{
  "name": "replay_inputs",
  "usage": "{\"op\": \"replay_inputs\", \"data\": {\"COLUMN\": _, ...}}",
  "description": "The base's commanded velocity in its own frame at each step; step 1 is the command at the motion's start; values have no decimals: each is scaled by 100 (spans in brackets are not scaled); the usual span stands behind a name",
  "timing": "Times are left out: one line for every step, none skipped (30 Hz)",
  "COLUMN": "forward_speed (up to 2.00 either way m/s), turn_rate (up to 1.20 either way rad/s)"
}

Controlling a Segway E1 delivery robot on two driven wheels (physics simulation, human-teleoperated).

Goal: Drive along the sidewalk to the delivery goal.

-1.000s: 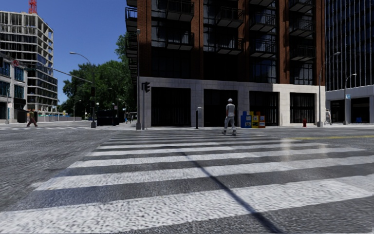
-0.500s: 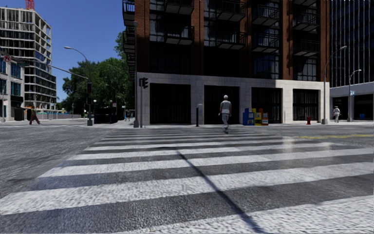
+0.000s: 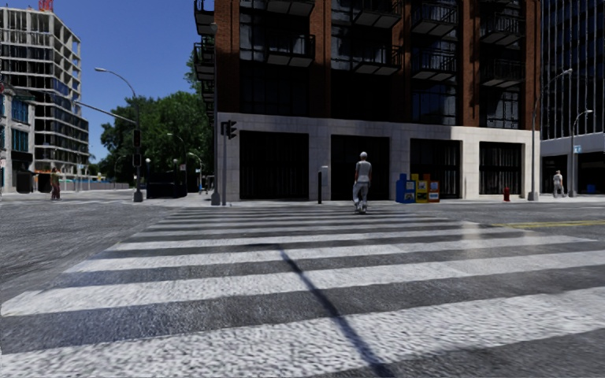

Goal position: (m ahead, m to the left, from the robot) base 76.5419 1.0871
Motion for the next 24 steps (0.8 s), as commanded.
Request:
{"op": "replay_inputs", "data": {"forward_speed": 128, "turn_rate": 0}}
{"op": "replay_inputs", "data": {"forward_speed": 128, "turn_rate": 0}}
{"op": "replay_inputs", "data": {"forward_speed": 128, "turn_rate": 0}}
{"op": "replay_inputs", "data": {"forward_speed": 128, "turn_rate": 0}}
{"op": "replay_inputs", "data": {"forward_speed": 128, "turn_rate": 0}}
{"op": "replay_inputs", "data": {"forward_speed": 128, "turn_rate": 0}}
{"op": "replay_inputs", "data": {"forward_speed": 128, "turn_rate": 0}}
{"op": "replay_inputs", "data": {"forward_speed": 128, "turn_rate": 0}}
{"op": "replay_inputs", "data": {"forward_speed": 128, "turn_rate": 0}}
{"op": "replay_inputs", "data": {"forward_speed": 128, "turn_rate": 0}}
{"op": "replay_inputs", "data": {"forward_speed": 128, "turn_rate": 0}}
{"op": "replay_inputs", "data": {"forward_speed": 128, "turn_rate": 0}}
{"op": "replay_inputs", "data": {"forward_speed": 128, "turn_rate": 0}}
{"op": "replay_inputs", "data": {"forward_speed": 128, "turn_rate": 0}}
{"op": "replay_inputs", "data": {"forward_speed": 128, "turn_rate": 0}}
{"op": "replay_inputs", "data": {"forward_speed": 128, "turn_rate": 0}}
{"op": "replay_inputs", "data": {"forward_speed": 128, "turn_rate": 0}}
{"op": "replay_inputs", "data": {"forward_speed": 128, "turn_rate": 0}}
{"op": "replay_inputs", "data": {"forward_speed": 128, "turn_rate": 0}}
{"op": "replay_inputs", "data": {"forward_speed": 128, "turn_rate": 0}}
{"op": "replay_inputs", "data": {"forward_speed": 128, "turn_rate": 0}}
{"op": "replay_inputs", "data": {"forward_speed": 128, "turn_rate": 0}}
{"op": "replay_inputs", "data": {"forward_speed": 128, "turn_rate": 0}}
{"op": "replay_inputs", "data": {"forward_speed": 129, "turn_rate": 0}}
